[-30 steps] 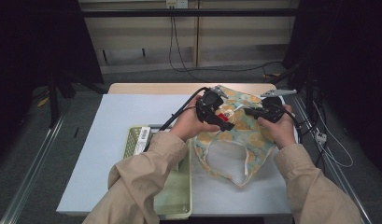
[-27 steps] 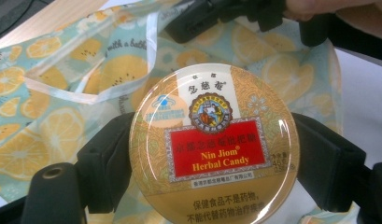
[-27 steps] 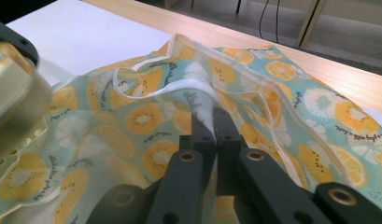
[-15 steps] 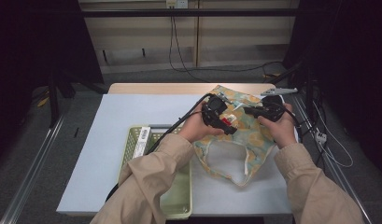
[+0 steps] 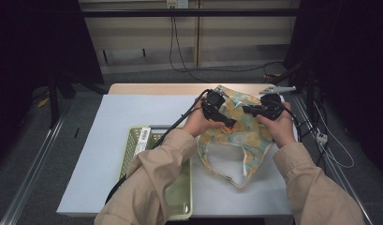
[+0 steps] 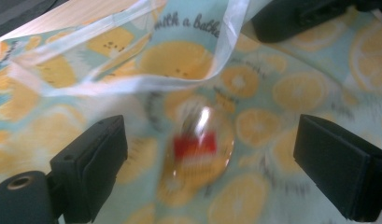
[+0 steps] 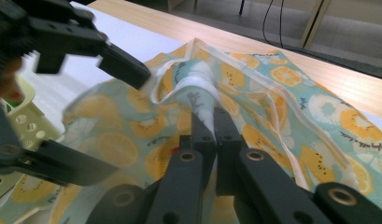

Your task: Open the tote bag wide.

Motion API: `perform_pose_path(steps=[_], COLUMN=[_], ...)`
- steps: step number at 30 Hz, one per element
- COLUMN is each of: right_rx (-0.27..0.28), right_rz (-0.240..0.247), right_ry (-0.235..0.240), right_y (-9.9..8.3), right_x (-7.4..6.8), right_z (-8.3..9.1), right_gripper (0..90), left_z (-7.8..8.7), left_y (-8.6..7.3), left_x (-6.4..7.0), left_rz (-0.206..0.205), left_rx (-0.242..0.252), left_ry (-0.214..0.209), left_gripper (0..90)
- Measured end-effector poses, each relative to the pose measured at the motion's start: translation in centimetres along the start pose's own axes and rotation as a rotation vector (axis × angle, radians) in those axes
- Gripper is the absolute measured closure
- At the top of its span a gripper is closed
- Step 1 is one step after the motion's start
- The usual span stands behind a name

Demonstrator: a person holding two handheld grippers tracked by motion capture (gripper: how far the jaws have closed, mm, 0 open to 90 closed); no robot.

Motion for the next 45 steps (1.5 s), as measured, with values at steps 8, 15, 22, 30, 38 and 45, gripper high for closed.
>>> perform_pose_path(steps=[8,15,22,30,38,45], right_rx=[-0.012,-0.024,-0.03,-0.034,-0.028,-0.032], right_rz=[0.01,0.017,0.016,0.009,0.013,0.014], right_ry=[0.008,0.0,-0.01,-0.011,-0.011,-0.014], right_y=[-0.7,-1.3,-2.0,-2.5,-2.5,-2.9], right_x=[-0.7,-0.7,-0.5,-0.4,-0.5,-0.5], right_z=[-0.3,-0.2,-0.2,-0.4,-0.1,0.0], right_gripper=[90.0,90.0,90.0,90.0,90.0,90.0], left_z=[2.8,6.3,9.4,11.3,12.8,13.6], left_y=[-1.2,-3.2,-5.0,-6.9,-9.3,-11.6], left_x=[1.4,2.1,2.8,3.1,3.6,3.8], left_rz=[-0.006,-0.008,-0.017,-0.011,-0.008,-0.003], left_rx=[0.009,0.009,-0.005,0.001,-0.013,-0.056], left_ry=[-0.033,-0.024,-0.004,0.018,0.055,0.086], left_gripper=[11.0,10.2,8.9,7.6,7.3,7.1])
Point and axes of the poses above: each handheld gripper's, and its own axes: z roughly backward along the jaws, y roughly out of its top, x roughly to its right, the point moved 5 cm from there along -z, roughly forward along the jaws, and after that the axes turned 14 degrees about -y, right-handed, at the moved point
